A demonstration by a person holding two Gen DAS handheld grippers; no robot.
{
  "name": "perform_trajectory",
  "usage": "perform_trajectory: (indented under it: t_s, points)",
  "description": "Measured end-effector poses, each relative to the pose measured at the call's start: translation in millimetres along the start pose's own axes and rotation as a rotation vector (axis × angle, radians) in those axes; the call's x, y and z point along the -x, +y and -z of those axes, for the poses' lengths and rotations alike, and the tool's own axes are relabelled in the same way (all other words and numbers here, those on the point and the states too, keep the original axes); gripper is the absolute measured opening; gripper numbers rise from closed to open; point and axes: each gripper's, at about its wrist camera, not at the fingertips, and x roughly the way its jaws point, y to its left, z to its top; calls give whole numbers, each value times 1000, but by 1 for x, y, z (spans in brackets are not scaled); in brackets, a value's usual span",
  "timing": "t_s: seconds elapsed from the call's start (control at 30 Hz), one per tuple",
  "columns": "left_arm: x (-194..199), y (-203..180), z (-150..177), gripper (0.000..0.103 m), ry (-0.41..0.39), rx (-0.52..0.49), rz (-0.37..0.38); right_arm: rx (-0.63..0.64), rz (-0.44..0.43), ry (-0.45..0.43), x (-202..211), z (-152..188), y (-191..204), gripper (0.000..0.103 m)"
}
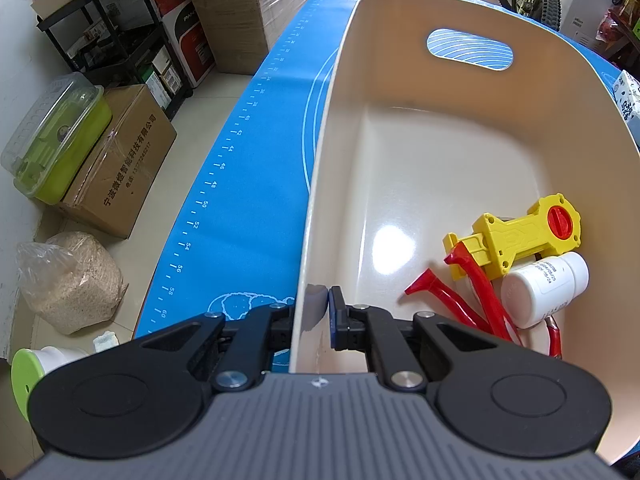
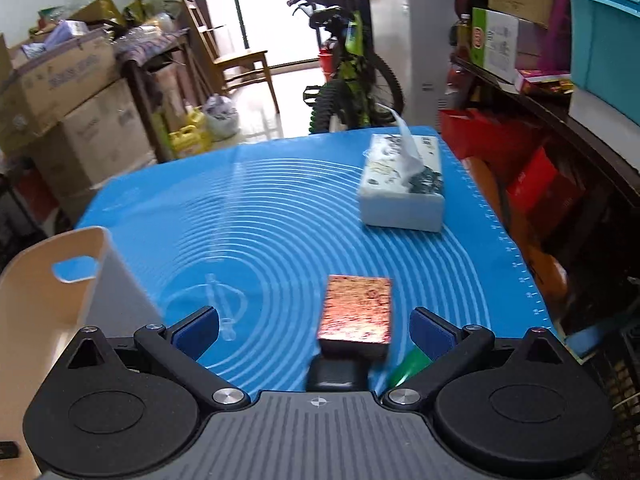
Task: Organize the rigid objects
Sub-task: 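Move the right gripper to the red floral box and grasp it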
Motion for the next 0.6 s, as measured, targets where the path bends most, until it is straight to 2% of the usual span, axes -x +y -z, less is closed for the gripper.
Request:
perform_trajectory:
  t_s: [0.4,0.6]
  points:
    - [-2,1,1,12,3,-3,-4,5,103,15,-45,9,-18,101]
    - [-2,1,1,12,3,-4,-7,20,118,17,-56,13,-17,100]
